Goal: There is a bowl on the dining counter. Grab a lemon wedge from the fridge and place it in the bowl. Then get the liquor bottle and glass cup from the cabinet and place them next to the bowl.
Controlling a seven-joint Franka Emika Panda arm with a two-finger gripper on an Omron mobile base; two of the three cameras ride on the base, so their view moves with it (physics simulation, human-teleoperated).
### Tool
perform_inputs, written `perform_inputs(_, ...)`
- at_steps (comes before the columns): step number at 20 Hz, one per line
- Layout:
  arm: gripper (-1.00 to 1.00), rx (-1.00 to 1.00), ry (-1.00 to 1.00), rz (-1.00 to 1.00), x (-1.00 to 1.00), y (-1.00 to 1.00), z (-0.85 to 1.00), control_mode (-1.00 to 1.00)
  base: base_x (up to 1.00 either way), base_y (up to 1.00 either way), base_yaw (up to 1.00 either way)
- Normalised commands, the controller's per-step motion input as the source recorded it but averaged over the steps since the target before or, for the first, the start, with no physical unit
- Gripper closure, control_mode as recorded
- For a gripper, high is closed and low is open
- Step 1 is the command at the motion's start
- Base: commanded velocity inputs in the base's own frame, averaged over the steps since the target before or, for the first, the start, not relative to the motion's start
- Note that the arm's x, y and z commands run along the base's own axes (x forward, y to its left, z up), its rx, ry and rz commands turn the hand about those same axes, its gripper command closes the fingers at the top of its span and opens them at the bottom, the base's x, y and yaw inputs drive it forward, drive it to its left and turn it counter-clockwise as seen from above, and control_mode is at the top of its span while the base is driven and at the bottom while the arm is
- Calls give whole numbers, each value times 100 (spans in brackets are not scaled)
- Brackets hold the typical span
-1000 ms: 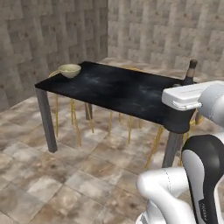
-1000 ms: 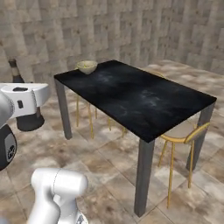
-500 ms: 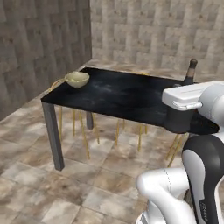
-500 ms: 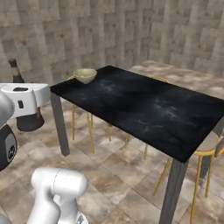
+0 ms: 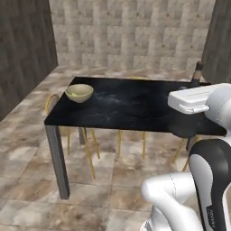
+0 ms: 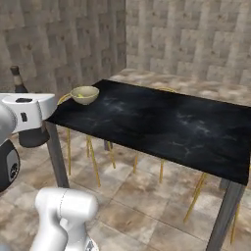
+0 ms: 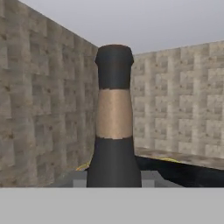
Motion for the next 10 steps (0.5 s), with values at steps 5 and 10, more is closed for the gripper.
perform_inputs(5, 100, 0, 0, 0, 0, 0, 0, 100, 37, 100, -49)
perform_inputs(10, 100, 0, 0, 0, 0, 0, 0, 100, 32, 100, -48)
